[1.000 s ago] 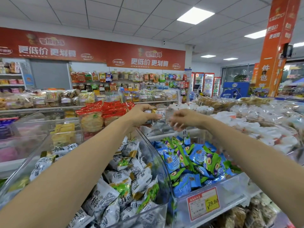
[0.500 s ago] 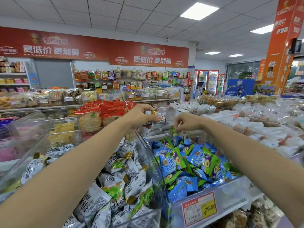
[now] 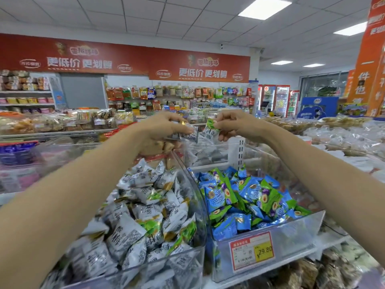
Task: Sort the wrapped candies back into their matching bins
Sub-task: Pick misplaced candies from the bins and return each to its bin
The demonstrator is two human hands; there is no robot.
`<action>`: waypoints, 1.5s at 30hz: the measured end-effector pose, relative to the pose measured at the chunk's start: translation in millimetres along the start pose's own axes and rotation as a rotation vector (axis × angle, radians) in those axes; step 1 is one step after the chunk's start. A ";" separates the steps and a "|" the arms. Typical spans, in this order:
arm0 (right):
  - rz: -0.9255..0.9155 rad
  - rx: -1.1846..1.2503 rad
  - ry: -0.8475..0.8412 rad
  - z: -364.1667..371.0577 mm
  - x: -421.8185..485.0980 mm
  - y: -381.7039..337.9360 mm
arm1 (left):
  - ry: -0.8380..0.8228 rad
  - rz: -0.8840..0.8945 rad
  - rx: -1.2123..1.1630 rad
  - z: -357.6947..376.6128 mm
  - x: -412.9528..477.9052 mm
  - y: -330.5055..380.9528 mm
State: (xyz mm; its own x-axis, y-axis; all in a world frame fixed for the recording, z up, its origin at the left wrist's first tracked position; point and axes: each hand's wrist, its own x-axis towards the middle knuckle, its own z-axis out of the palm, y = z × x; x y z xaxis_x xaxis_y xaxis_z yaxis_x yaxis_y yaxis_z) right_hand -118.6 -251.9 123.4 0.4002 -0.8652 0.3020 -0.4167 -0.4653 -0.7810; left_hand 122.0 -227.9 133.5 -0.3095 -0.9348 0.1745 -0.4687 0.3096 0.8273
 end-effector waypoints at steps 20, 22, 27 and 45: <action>0.027 -0.382 -0.252 47.7 -26.8 -58.3 | -0.011 0.329 0.494 -19.9 -69.4 -17.6; 0.161 -0.425 -0.380 29.4 -50.2 -55.2 | -0.102 0.398 0.487 -1.4 -71.9 -7.7; 0.592 -0.655 -0.623 23.5 -86.7 -26.4 | -0.419 0.383 0.606 42.5 -71.8 9.0; 0.020 -0.559 0.233 -10.4 -89.2 26.7 | 0.026 0.245 0.826 89.8 -35.6 18.0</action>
State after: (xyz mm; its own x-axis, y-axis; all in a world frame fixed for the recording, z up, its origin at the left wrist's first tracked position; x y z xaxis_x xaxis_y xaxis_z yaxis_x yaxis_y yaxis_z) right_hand -173.9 -189.1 81.3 0.2247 -0.8635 0.4515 -0.8132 -0.4215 -0.4013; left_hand 50.3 -173.4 94.3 -0.4663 -0.8256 0.3178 -0.8459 0.5213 0.1132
